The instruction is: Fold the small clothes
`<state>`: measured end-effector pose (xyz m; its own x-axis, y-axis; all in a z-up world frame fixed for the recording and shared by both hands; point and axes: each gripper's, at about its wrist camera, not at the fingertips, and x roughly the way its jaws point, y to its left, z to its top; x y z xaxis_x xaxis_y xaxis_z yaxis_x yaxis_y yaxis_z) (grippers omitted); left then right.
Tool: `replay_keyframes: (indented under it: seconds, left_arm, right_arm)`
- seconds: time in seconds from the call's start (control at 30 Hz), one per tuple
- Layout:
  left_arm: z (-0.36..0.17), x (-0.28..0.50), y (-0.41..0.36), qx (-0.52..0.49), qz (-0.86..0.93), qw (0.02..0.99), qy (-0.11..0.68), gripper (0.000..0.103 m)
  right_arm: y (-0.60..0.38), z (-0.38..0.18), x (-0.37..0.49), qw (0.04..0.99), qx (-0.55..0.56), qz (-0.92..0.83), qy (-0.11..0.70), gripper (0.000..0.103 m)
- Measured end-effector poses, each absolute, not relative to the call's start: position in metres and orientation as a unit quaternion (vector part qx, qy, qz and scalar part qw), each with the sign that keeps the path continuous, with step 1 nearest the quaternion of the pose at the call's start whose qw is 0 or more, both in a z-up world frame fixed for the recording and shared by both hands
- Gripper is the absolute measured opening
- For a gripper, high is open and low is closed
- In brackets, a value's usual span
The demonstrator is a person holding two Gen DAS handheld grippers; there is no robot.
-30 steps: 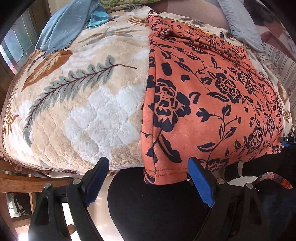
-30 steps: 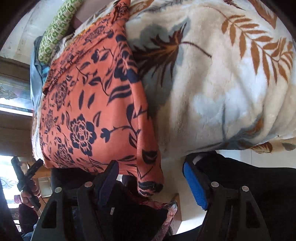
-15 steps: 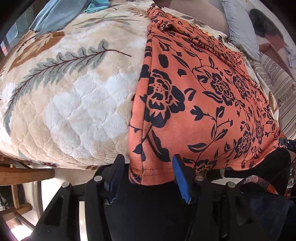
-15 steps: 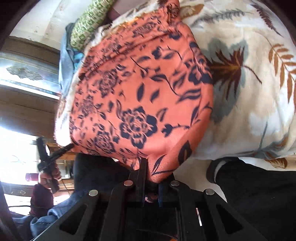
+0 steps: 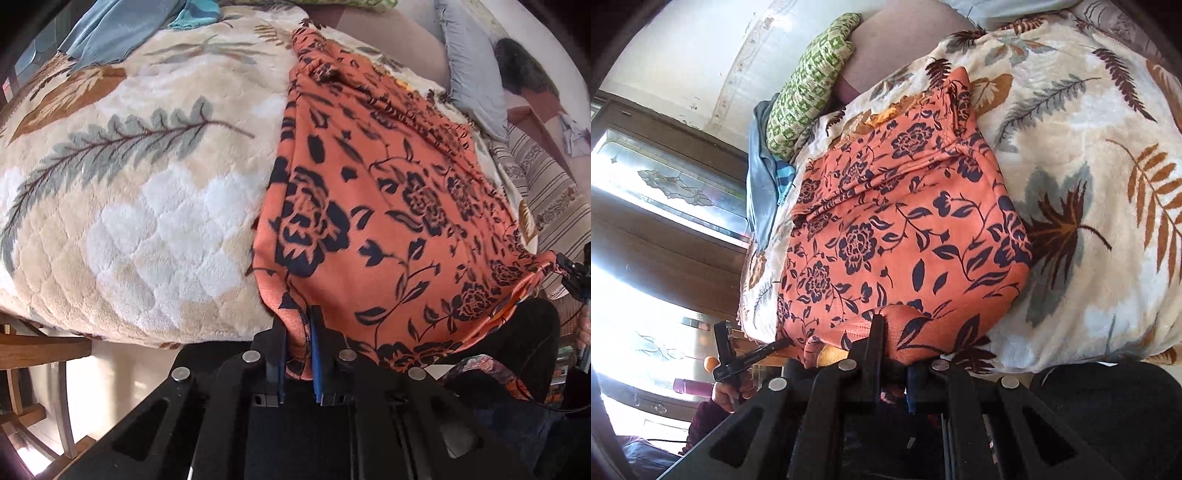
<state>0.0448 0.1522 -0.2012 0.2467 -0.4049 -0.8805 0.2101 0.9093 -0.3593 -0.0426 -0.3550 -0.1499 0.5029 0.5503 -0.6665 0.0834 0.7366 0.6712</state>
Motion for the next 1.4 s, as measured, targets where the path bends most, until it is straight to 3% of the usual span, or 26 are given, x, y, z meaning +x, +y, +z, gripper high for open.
replay_keyframes:
  seconds: [0.13,0.37,0.5,0.63,0.77,0.83,0.87,1.03,1.07,1.1,1.13,1.2,1.4]
  left_arm:
    - [-0.156,0.079,0.158,-0.123,-0.224,0.801,0.542,0.011]
    - [-0.09,0.209,0.141,-0.16,-0.228,0.831,0.481,0.011]
    - [-0.083,0.302,0.121,-0.172,-0.207,0.837,0.476,0.011]
    - [-0.114,0.383,0.088,-0.16,-0.157,0.84,0.494,0.013]
    - [-0.16,0.43,0.067,-0.151,-0.091,0.843,0.509,0.022]
    - [-0.173,0.433,0.071,-0.163,-0.075,0.846,0.502,0.044]
    - [-0.176,0.429,0.076,-0.167,-0.064,0.853,0.49,0.049]
    - [-0.165,0.391,0.093,-0.164,-0.071,0.877,0.445,0.052]
    - [-0.161,0.381,0.09,-0.157,-0.085,0.879,0.441,0.052]
    - [-0.156,0.369,0.085,-0.145,-0.101,0.881,0.439,0.052]
    - [-0.153,0.359,0.078,-0.127,-0.113,0.882,0.439,0.052]
    - [-0.153,0.341,0.063,-0.079,-0.122,0.883,0.445,0.052]
    - [-0.201,0.323,0.047,0.01,-0.087,0.845,0.528,0.056]
  right_arm:
    - [-0.369,-0.123,-0.015,0.813,0.354,0.155,0.435,0.009]
    - [-0.415,-0.095,0.09,0.83,0.394,0.13,0.373,0.009]
    - [-0.443,-0.096,0.167,0.83,0.415,0.102,0.358,0.009]
    - [-0.469,-0.127,0.244,0.811,0.447,0.076,0.37,0.01]
    - [-0.489,-0.194,0.297,0.768,0.492,0.026,0.409,0.012]
    - [-0.493,-0.226,0.308,0.757,0.494,-0.001,0.428,0.012]
    - [-0.494,-0.237,0.308,0.754,0.497,-0.001,0.429,0.012]
    - [-0.505,-0.246,0.274,0.779,0.529,0.022,0.336,0.014]
    - [-0.506,-0.244,0.268,0.78,0.538,0.019,0.32,0.016]
    - [-0.509,-0.239,0.263,0.778,0.546,0.007,0.309,0.027]
    - [-0.511,-0.233,0.258,0.777,0.555,0.003,0.296,0.05]
    - [-0.509,-0.215,0.246,0.786,0.56,-0.001,0.263,0.079]
    - [-0.439,-0.178,0.243,0.828,0.436,0.031,0.352,0.078]
